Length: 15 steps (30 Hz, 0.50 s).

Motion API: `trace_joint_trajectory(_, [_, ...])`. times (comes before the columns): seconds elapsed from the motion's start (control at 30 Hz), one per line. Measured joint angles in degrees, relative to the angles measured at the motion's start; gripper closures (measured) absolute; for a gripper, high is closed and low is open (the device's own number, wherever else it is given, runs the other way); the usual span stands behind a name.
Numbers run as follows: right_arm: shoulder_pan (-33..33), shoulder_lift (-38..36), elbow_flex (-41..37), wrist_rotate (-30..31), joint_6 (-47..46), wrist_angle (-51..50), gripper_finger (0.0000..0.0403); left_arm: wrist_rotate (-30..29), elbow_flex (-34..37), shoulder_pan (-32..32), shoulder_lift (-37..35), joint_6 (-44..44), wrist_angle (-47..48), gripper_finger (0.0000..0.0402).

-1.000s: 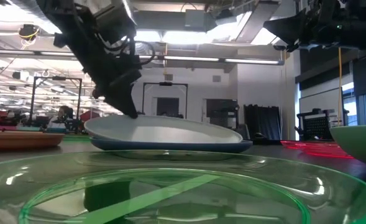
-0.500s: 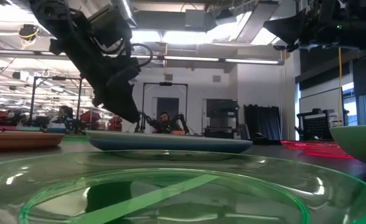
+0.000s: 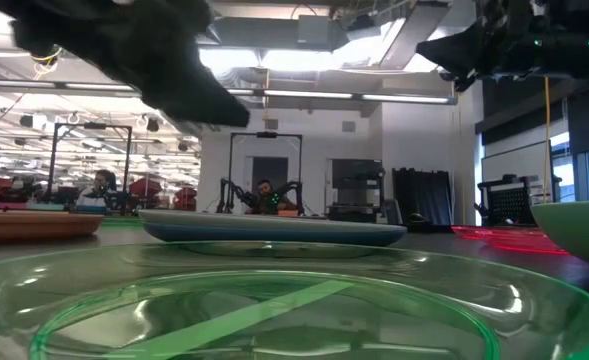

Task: Stack plastic plates
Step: Stack the green plate on top of the white plate

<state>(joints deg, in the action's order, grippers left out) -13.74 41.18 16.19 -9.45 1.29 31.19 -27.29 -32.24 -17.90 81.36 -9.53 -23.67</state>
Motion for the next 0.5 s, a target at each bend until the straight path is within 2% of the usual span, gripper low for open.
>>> trace_joint_trajectory(0.1, [5.09, 3.80, 4.88, 2.60, 0.84, -6.99, 0.0400, 0.29, 5.50, -2.44, 0.00, 2.73, -11.73, 0.0271])
trace_joint_trajectory(0.3, [15.90, 12.76, 14.20, 14.04, 3.83, -18.25, 0.0400, 0.44, 15.94, -4.47, -0.04, 2.26, -31.56, 0.0271])
trace_joint_trajectory(0.4, [19.93, 16.10, 18.89, 16.77, 1.60, -24.56, 0.0400, 0.55, 17.79, -5.73, -0.04, 2.13, -34.82, 0.0271])
trace_joint_trajectory(0.5, [23.97, 18.80, 22.92, 16.98, -1.32, -31.49, 0.0400, 0.64, 17.82, -7.20, -0.04, 1.08, -34.87, 0.0271])
